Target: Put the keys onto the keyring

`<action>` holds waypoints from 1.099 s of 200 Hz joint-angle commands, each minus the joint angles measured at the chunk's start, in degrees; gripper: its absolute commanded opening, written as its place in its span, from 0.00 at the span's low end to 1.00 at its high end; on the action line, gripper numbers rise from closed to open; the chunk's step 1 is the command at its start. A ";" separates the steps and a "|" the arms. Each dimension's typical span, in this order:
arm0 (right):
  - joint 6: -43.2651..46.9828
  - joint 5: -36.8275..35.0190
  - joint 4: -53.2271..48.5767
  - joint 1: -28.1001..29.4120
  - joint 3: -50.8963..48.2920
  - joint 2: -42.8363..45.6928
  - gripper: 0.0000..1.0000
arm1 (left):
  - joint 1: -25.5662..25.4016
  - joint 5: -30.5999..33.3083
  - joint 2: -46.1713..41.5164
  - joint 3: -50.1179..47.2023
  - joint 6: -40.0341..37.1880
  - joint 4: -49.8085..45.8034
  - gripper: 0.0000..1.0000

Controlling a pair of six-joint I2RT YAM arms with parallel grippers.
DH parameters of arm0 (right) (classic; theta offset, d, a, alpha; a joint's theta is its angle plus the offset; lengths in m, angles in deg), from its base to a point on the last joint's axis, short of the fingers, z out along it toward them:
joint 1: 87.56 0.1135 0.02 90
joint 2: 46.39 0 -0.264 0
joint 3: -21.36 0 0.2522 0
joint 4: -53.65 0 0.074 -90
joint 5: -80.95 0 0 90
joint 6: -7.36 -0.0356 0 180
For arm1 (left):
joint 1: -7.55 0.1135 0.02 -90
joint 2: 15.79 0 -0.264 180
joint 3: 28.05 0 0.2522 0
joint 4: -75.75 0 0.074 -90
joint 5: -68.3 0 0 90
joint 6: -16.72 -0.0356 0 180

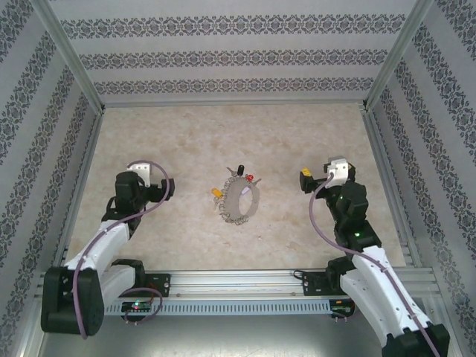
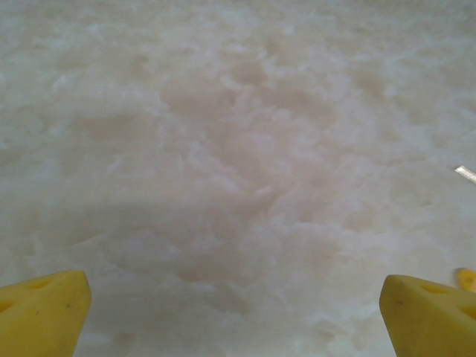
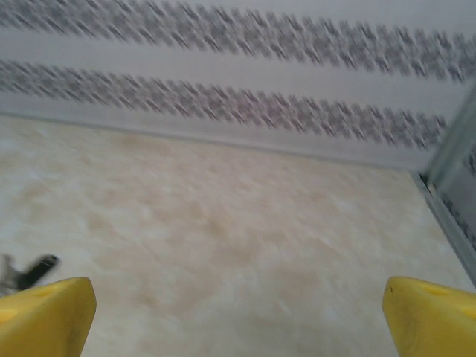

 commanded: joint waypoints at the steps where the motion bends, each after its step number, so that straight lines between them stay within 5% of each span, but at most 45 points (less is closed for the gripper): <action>1: -0.49 -1.20 12.78 -3.58 -5.97 -2.69 0.98 | 0.60 2.73 4.31 -1.75 -3.03 16.33 1.00; 34: -7.30 -0.62 23.11 -8.83 -10.29 -12.94 0.98 | 0.60 3.56 11.57 -3.09 -4.90 24.93 1.00; 100: -5.29 3.85 38.55 -11.29 -5.32 -35.85 0.98 | 0.71 4.25 28.49 -0.67 -5.45 40.92 1.00; 135: -6.79 3.10 53.25 -11.41 -2.83 -53.15 0.98 | 0.69 4.99 29.58 0.98 -5.37 38.23 1.00; 152: -6.90 1.53 40.12 -11.15 2.25 -50.44 0.98 | 0.69 6.88 29.98 2.36 -4.42 36.04 1.00; 165: -6.68 0.66 46.03 -10.74 0.87 -52.35 0.98 | 0.69 7.12 30.03 2.48 -4.32 35.89 1.00; 220: -4.39 1.98 41.58 -9.60 2.36 -51.37 0.98 | 0.60 7.38 29.97 2.36 -4.43 36.19 1.00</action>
